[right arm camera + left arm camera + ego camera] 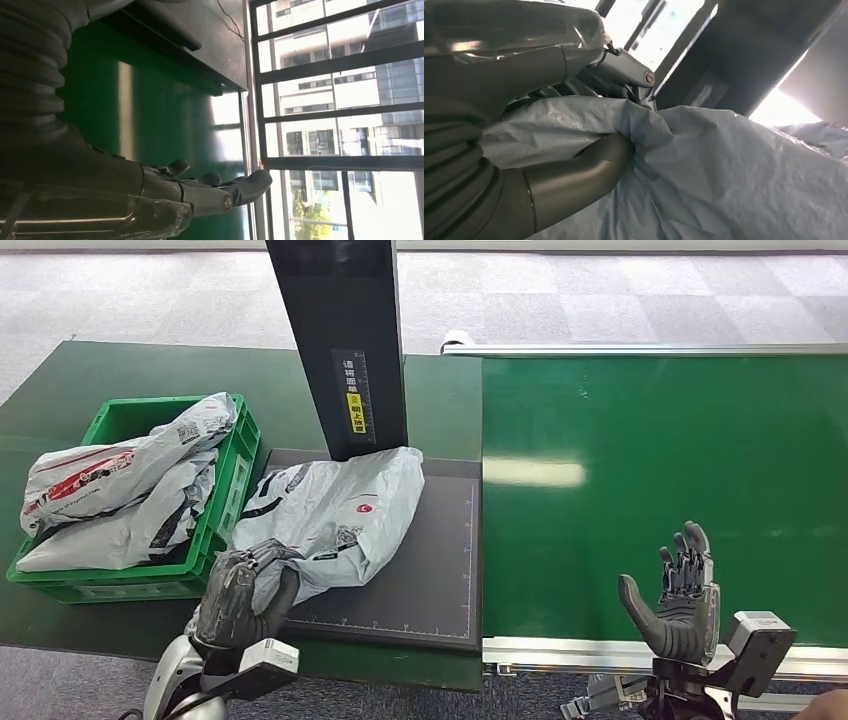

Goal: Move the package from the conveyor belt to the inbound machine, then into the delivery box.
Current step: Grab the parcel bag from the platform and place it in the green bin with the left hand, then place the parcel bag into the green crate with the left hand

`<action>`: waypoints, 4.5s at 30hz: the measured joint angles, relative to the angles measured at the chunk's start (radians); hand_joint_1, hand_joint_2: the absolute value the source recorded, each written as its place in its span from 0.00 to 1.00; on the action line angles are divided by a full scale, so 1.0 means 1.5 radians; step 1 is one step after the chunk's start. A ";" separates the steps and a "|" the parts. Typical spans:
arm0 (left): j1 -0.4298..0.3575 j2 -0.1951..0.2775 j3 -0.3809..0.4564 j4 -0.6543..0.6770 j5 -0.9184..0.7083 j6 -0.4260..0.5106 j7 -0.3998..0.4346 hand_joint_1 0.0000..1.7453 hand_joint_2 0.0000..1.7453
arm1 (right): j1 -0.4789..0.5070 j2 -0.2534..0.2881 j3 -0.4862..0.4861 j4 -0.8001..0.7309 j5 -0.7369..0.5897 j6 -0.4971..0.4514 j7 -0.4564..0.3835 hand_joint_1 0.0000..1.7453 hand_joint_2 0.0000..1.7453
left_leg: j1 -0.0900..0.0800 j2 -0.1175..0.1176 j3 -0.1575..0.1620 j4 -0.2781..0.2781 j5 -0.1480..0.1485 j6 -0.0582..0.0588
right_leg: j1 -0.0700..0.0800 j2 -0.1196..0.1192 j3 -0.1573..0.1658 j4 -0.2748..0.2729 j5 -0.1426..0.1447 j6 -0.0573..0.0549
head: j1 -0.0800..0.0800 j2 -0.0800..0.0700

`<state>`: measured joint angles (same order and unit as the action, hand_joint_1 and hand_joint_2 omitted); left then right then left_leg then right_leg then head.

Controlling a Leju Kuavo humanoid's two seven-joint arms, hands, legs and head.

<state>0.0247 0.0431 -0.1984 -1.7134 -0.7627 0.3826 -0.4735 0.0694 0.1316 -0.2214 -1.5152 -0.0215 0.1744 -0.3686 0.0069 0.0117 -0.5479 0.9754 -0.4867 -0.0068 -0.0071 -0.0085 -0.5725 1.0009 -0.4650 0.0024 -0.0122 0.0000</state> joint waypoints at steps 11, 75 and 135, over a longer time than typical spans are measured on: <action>-0.201 0.098 0.209 -0.088 0.095 0.111 -0.028 1.00 1.00 | -0.015 0.003 0.001 0.001 -0.004 0.001 -0.001 0.00 1.00 | 0.001 0.000 0.000 0.000 0.002 -0.002 | 0.001 0.000 0.000 0.001 0.001 -0.002 | 0.000 0.000; -0.287 0.177 0.268 0.233 -0.392 0.151 0.246 0.00 1.00 | -0.047 0.003 0.028 0.017 -0.012 -0.014 0.017 0.00 1.00 | 0.001 0.000 0.000 0.000 0.002 -0.002 | 0.001 0.000 -0.001 0.000 0.001 -0.002 | 0.000 0.000; -0.040 -0.144 -0.085 0.423 0.594 -0.470 -0.073 0.00 1.00 | 0.016 0.027 0.164 0.054 0.026 0.023 -0.085 0.00 1.00 | -0.002 0.002 0.000 0.000 -0.001 0.001 | -0.002 0.002 0.000 0.000 0.000 0.000 | 0.000 0.000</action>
<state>-0.0350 -0.1736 -0.3263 -1.0792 0.1285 -0.3219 -0.5837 0.0934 0.1725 0.0240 -1.4336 0.0176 0.2090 -0.4962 0.0040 0.0152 -0.5475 0.9754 -0.4885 -0.0047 -0.0095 -0.0050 -0.5730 1.0003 -0.4651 0.0030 -0.0126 0.0000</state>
